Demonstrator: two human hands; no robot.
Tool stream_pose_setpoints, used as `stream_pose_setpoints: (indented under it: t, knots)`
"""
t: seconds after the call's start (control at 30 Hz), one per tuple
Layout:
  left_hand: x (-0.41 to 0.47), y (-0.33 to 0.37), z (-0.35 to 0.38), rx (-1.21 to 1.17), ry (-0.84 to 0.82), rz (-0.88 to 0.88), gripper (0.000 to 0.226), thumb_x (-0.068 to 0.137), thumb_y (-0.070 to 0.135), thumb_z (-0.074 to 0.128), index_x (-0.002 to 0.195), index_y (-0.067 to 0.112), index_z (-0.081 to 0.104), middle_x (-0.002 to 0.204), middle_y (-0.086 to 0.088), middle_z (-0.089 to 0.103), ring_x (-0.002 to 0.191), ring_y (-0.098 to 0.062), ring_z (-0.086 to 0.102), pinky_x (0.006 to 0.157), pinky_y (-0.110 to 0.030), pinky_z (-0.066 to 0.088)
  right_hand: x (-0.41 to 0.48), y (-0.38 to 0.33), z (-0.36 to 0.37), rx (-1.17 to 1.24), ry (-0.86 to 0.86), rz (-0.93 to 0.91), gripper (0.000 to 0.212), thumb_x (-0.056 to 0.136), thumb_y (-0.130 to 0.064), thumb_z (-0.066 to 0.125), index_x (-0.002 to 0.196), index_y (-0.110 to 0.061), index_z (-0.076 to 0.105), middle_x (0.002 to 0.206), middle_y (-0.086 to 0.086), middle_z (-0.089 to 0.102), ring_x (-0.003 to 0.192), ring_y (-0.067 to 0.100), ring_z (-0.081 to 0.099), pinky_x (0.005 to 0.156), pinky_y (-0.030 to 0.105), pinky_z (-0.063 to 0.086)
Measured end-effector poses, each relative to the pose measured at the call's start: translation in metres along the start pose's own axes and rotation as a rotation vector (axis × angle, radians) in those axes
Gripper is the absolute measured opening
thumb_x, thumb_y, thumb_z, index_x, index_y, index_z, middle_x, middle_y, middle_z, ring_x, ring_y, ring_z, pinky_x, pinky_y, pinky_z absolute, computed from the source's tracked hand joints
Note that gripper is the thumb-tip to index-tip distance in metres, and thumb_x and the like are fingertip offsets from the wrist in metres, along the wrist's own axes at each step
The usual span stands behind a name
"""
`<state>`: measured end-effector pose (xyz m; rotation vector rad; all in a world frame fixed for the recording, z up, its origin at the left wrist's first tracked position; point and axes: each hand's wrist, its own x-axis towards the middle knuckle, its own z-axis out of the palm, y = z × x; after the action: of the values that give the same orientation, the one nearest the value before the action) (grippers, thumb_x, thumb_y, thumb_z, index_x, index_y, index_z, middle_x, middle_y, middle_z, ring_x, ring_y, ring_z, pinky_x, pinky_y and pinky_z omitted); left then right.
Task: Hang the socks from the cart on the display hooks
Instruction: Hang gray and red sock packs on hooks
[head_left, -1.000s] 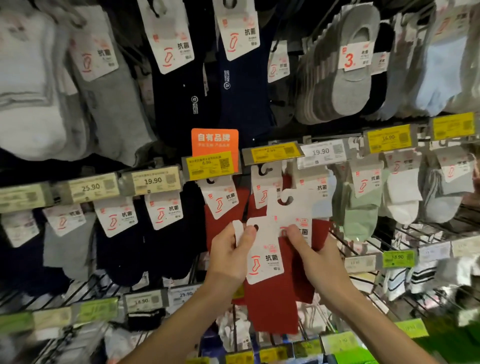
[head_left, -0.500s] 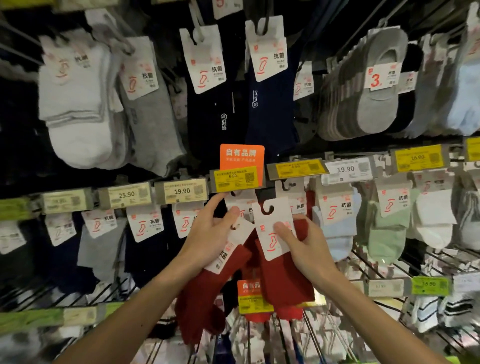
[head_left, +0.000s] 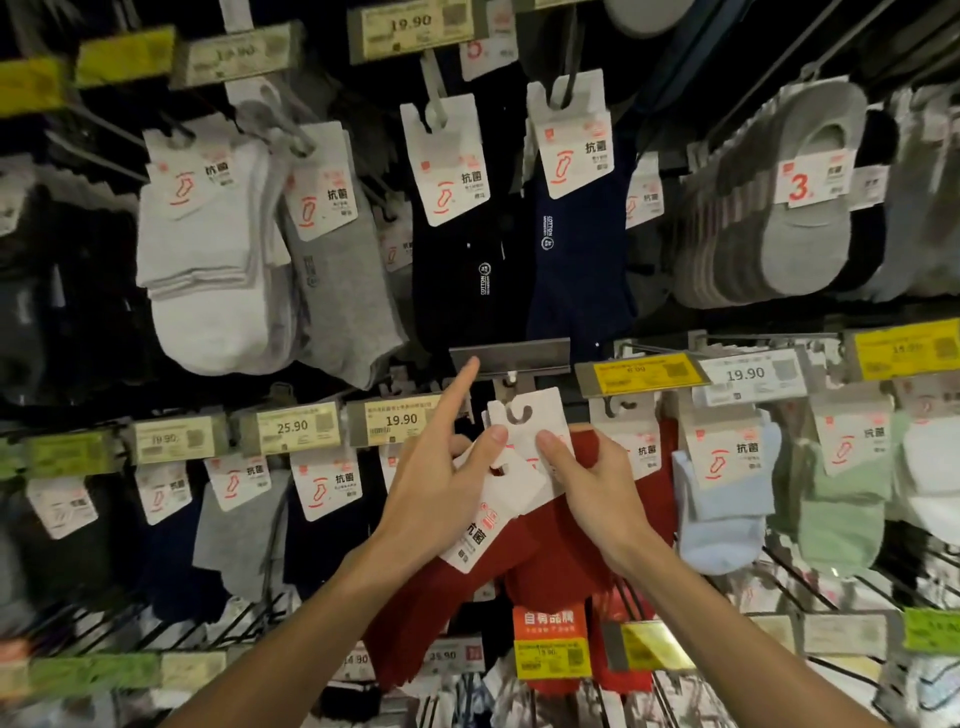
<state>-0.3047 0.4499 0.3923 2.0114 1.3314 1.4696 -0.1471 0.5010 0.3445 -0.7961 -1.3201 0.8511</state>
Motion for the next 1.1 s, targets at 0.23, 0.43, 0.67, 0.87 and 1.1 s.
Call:
stream_pose_setpoints:
  t: [0.23, 0.43, 0.67, 0.87, 1.1]
  knots:
    - [0.002, -0.002, 0.000, 0.030, 0.010, 0.018, 0.065, 0.101, 0.034, 0.053, 0.147, 0.062, 0.015, 0.066, -0.027, 0.057, 0.046, -0.023, 0.047, 0.045, -0.034, 0.041, 0.011, -0.002, 0.006, -0.059, -0.029, 0.037, 0.014, 0.097, -0.029, 0.064, 0.084, -0.023, 0.068, 0.076, -0.010, 0.072, 0.078, 0.008, 0.069, 0.073, 0.027, 0.052]
    - [0.006, -0.011, 0.003, 0.138, 0.030, 0.092, 0.068, 0.102, 0.030, 0.052, 0.151, 0.056, 0.012, 0.049, -0.003, 0.047, 0.041, -0.008, 0.040, 0.059, -0.042, 0.048, 0.017, 0.009, 0.012, -0.109, -0.029, 0.069, 0.015, 0.098, -0.032, 0.062, 0.090, -0.019, 0.067, 0.091, 0.001, 0.074, 0.089, 0.018, 0.071, 0.085, 0.039, 0.056]
    - [0.004, -0.013, 0.010, 0.127, 0.022, 0.108, 0.073, 0.103, 0.031, 0.051, 0.145, 0.065, 0.001, 0.065, -0.014, 0.064, 0.044, -0.020, 0.051, 0.044, -0.035, 0.045, 0.024, 0.022, 0.014, -0.191, -0.071, 0.128, 0.022, 0.100, -0.037, 0.057, 0.099, -0.016, 0.066, 0.097, 0.002, 0.074, 0.095, 0.018, 0.070, 0.080, 0.031, 0.053]
    - [-0.004, -0.013, 0.023, 0.043, 0.052, 0.077, 0.072, 0.102, 0.032, 0.052, 0.142, 0.068, 0.005, 0.069, -0.008, 0.067, 0.050, -0.022, 0.060, 0.047, -0.037, 0.050, -0.018, 0.007, -0.005, -0.210, -0.026, 0.153, 0.034, 0.097, -0.055, 0.049, 0.119, -0.030, 0.053, 0.097, -0.020, 0.062, 0.095, -0.002, 0.060, 0.077, 0.013, 0.046]
    - [-0.015, -0.004, 0.067, -0.108, 0.156, 0.083, 0.016, 0.100, 0.028, 0.058, 0.106, 0.037, 0.046, 0.072, 0.005, 0.072, 0.057, -0.011, 0.067, 0.051, -0.035, 0.052, -0.072, -0.008, -0.033, -0.049, -0.054, 0.107, 0.026, 0.088, -0.046, 0.063, 0.101, -0.024, 0.069, 0.092, 0.003, 0.074, 0.087, 0.024, 0.070, 0.075, 0.041, 0.056]
